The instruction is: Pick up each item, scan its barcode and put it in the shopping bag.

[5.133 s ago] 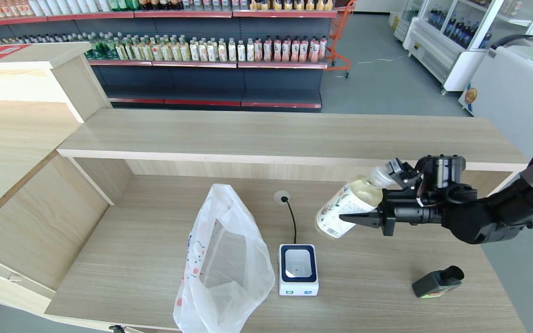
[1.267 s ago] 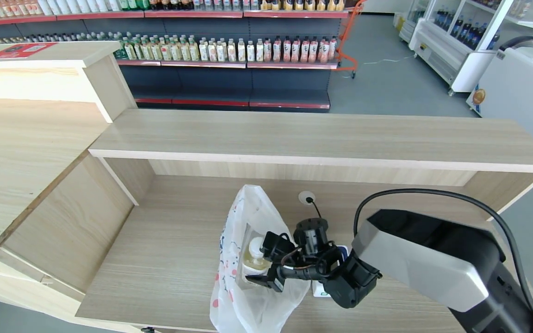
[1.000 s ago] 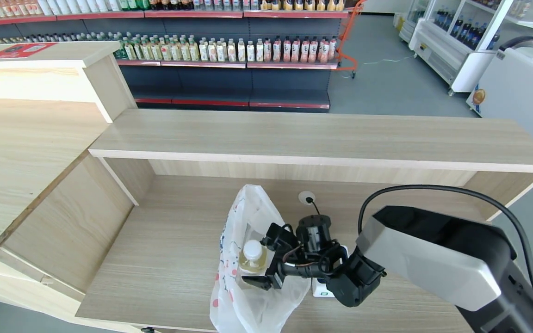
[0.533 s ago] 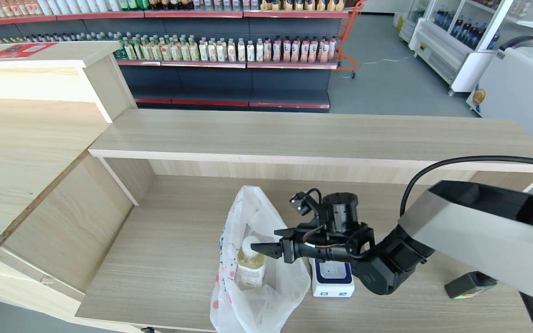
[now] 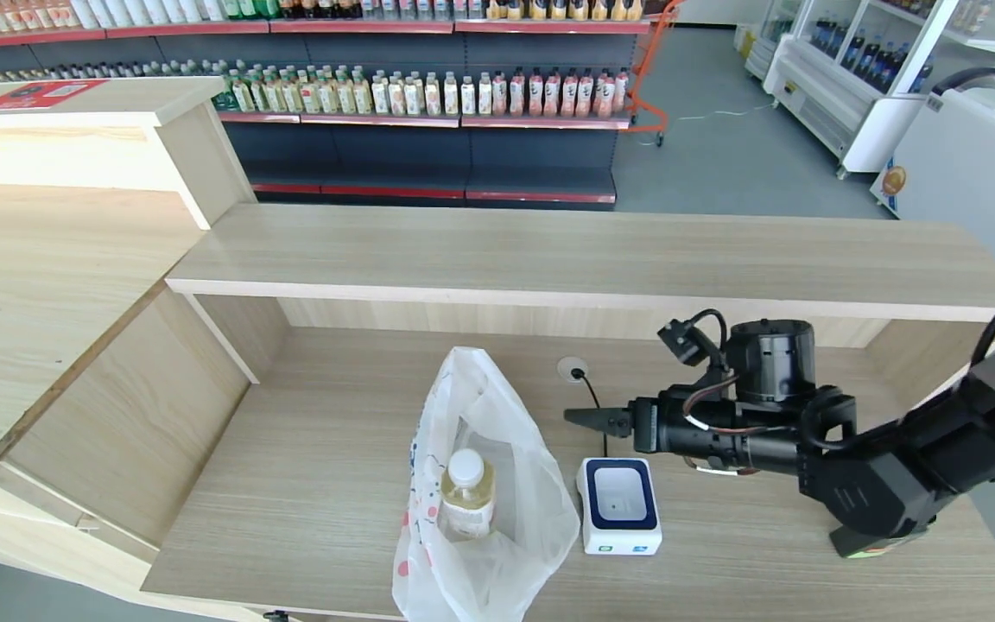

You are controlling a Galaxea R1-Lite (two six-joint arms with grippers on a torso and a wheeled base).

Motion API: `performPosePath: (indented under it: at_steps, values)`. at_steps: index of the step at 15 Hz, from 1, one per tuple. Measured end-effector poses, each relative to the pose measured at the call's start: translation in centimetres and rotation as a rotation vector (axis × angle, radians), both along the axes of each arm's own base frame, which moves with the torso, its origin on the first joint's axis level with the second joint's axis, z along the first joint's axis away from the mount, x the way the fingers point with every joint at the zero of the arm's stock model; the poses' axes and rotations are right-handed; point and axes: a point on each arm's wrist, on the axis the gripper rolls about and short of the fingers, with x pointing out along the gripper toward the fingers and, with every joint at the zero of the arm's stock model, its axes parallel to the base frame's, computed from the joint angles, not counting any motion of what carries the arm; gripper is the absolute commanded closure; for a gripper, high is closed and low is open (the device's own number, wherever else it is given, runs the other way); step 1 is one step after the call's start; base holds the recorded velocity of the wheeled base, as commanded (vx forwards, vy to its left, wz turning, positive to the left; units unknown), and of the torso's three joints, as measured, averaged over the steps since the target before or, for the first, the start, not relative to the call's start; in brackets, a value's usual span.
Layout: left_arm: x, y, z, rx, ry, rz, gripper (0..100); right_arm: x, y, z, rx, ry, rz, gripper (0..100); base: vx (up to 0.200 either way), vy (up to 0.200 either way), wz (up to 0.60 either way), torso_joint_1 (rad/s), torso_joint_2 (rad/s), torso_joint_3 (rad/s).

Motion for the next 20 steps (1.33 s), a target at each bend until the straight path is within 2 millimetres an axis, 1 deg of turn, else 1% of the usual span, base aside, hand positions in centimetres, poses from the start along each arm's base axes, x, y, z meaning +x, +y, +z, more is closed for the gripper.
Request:
performPosePath:
  at_steps: [2,4,6,7,8,9,11,15,17,20]
  values:
    - [0.0,0.0,0.0,0.000,0.000,0.000,0,-1.6,-3.3,2.5,-0.025,-0.014,-0.070,0,0.000,0.000,0.00,0.000,0.00,0.000]
    - [0.0,0.0,0.0,0.000,0.000,0.000,0,-3.8,-7.1,4.5,-0.114,-0.010,-0.183,0,0.000,0.000,0.00,0.000,0.00,0.000]
    - [0.0,0.0,0.0,0.000,0.000,0.000,0,-5.8,-11.6,5.6,-0.275,-0.032,-0.389,0,0.000,0.000,0.00,0.000,0.00,0.000]
    - [0.0,0.0,0.0,0.000,0.000,0.000,0,-6.6,-13.4,5.8,-0.342,-0.042,-0.481,0,0.000,0.000,0.00,0.000,0.00,0.000]
    - [0.0,0.0,0.0,0.000,0.000,0.000,0,-7.3,-14.7,6.1,-0.373,-0.047,-0.550,0,0.000,0.000,0.00,0.000,0.00,0.000]
    - [0.0,0.0,0.0,0.000,0.000,0.000,0,-8.0,-15.5,6.4,-0.376,-0.052,-0.592,0,0.000,0.000,0.00,0.000,0.00,0.000]
    - [0.0,0.0,0.0,0.000,0.000,0.000,0,-9.5,-16.2,6.9,-0.359,-0.066,-0.643,0,0.000,0.000,0.00,0.000,0.00,0.000]
    - [0.0,0.0,0.0,0.002,0.000,-0.001,0,-12.3,-16.1,7.0,-0.342,-0.090,-0.651,0,0.000,0.000,0.00,0.000,0.00,0.000]
    - [0.0,0.0,0.0,0.000,0.000,-0.001,0,-13.2,-16.0,6.8,-0.340,-0.094,-0.651,0,0.000,-0.200,0.00,0.000,0.01,0.002]
    - [0.0,0.0,0.0,0.001,0.000,0.000,0,-13.6,-15.9,7.0,-0.338,-0.103,-0.653,0,0.000,-0.200,0.00,0.005,0.00,0.004]
